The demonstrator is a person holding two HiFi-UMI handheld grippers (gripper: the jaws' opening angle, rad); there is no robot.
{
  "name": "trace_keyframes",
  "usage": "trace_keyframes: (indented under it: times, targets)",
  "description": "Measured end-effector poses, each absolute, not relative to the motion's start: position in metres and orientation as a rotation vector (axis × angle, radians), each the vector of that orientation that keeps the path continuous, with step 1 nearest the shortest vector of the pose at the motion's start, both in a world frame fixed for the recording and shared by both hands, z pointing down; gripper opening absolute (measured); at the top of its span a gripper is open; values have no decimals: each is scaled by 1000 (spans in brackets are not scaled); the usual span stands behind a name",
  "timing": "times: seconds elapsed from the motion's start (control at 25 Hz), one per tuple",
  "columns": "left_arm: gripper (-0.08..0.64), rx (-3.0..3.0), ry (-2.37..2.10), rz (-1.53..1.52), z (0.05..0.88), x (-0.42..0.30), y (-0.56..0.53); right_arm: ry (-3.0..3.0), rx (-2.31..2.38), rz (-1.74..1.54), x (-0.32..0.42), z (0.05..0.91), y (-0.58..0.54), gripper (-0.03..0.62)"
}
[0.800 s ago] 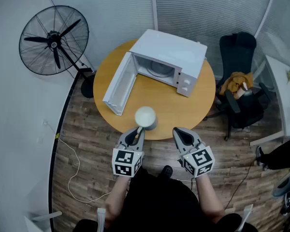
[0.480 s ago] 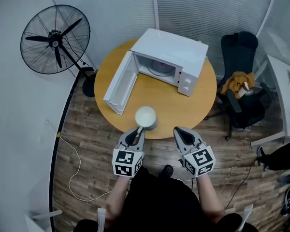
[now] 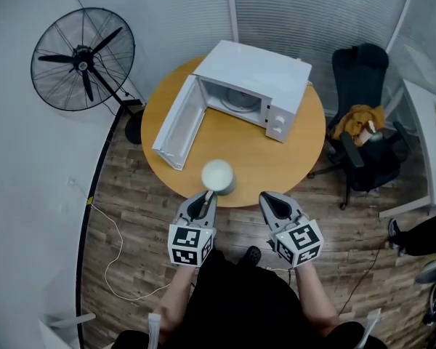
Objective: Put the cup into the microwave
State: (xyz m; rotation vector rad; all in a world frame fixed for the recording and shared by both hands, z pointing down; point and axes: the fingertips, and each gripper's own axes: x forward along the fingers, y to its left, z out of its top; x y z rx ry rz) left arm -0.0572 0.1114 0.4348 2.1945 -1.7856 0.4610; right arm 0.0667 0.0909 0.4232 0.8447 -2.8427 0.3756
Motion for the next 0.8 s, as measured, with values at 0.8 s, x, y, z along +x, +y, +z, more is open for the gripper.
trace_keyframes:
  times: [0.8]
  targets:
    - [34,2215,-1740,447,450,-68,66,-2785,917,434,65,441,52,9]
